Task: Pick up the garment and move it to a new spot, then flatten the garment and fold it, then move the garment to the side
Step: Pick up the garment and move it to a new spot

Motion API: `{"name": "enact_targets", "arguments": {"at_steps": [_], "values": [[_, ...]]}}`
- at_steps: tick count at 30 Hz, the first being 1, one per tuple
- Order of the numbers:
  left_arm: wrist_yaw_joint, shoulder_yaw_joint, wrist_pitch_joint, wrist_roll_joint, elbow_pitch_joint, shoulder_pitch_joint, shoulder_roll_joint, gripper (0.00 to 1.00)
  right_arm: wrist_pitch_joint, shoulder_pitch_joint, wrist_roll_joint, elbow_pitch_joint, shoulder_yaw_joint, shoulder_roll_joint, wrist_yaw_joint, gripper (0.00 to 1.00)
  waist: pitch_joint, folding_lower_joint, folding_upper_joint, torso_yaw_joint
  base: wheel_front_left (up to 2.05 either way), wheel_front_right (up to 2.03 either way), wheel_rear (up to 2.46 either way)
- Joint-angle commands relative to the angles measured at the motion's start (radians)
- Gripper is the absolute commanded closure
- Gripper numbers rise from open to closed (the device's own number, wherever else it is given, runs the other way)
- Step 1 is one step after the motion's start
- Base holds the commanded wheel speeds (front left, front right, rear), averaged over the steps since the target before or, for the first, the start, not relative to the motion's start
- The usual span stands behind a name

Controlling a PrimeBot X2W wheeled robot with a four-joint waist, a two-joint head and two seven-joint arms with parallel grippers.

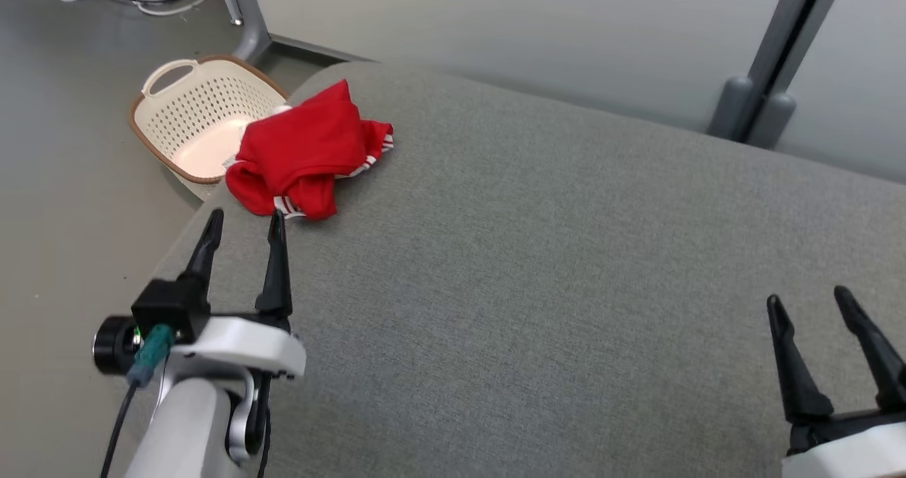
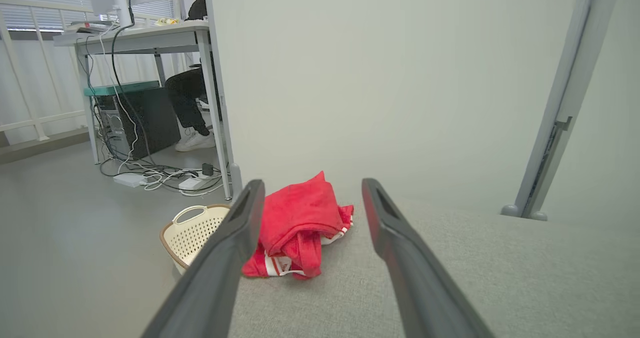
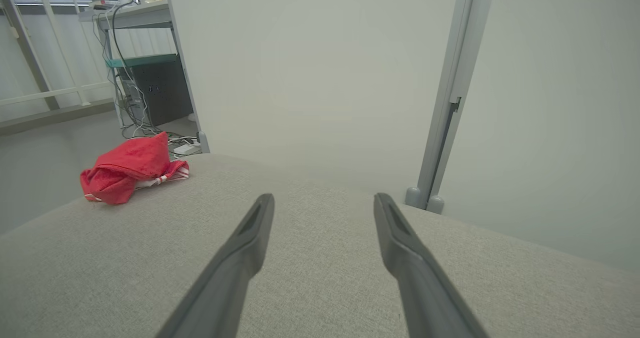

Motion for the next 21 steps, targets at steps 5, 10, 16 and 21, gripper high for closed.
{"name": "enact_targets", "arguments": {"at_steps": [5,10,16,21], "values": [[-0.027,0.026,-0.004,-0.026,0.138,-0.228,-0.02,0.0,0.055,-0.084,-0.008,-0.084,0.003,-0.055,0.0,0.0,0.224,0.0,-0.0001,-0.112,0.0,0.0,0.0],[-0.059,0.053,0.0,-0.051,0.32,-0.39,0.003,0.0,0.078,-0.133,-0.009,-0.134,0.0,-0.077,0.0,0.0,0.33,0.0,-0.0001,-0.163,0.0,0.0,0.0],[-0.103,0.088,0.047,-0.092,0.613,-0.596,0.067,0.0,0.077,-0.184,0.001,-0.154,-0.003,-0.097,0.0,0.0,0.439,0.0,-0.0001,-0.21,0.0,0.0,0.0],[-0.109,0.096,0.087,-0.099,0.82,-0.695,0.138,0.0,0.061,-0.215,0.009,-0.132,0.002,-0.099,0.0,0.0,0.474,0.0,-0.0001,-0.244,0.0,0.0,0.0]]}}
